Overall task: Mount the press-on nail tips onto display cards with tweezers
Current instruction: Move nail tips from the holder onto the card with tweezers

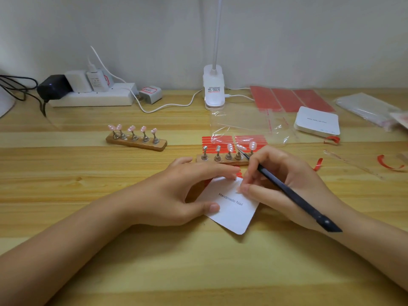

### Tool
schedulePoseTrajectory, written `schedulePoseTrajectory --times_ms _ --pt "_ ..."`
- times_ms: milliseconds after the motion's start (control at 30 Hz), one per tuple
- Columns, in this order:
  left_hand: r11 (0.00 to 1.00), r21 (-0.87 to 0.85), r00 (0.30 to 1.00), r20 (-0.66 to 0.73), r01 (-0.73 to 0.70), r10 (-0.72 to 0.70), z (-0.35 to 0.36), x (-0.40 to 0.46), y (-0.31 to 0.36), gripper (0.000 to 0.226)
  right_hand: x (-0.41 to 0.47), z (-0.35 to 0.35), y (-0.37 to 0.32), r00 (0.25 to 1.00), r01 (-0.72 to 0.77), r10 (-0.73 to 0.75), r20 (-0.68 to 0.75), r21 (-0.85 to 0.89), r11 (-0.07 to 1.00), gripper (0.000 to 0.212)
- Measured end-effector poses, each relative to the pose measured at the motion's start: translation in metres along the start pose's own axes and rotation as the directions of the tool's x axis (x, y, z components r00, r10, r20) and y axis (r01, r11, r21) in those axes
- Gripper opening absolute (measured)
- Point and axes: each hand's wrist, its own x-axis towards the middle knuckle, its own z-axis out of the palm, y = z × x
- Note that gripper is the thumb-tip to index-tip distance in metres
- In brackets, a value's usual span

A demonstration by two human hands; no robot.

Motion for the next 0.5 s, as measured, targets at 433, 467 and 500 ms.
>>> schedulePoseTrajectory --times_ms 433,467,500 --pt "1.0 -0.007 0.995 0.099 0.0 0.001 -0.0035 0.001 -0.0003 0.052 -0.0021 0.0003 0.0031 0.998 0.058 -0.053 -0.046 0.102 0.993 0.019" --pt "1.0 -0.002 0.995 0.096 -0.008 0.008 -0.0039 0.0012 -0.0002 0.052 -0.0015 -0.0001 0.0035 0.996 0.06 -0.051 -0.072 0.122 0.991 0.02" --pt "1.0 -0.003 0.996 0.093 -0.012 0.013 -0.0043 0.0012 0.0001 0.052 -0.0012 -0.0003 0.0036 0.994 0.061 -0.048 -0.095 0.136 0.989 0.02"
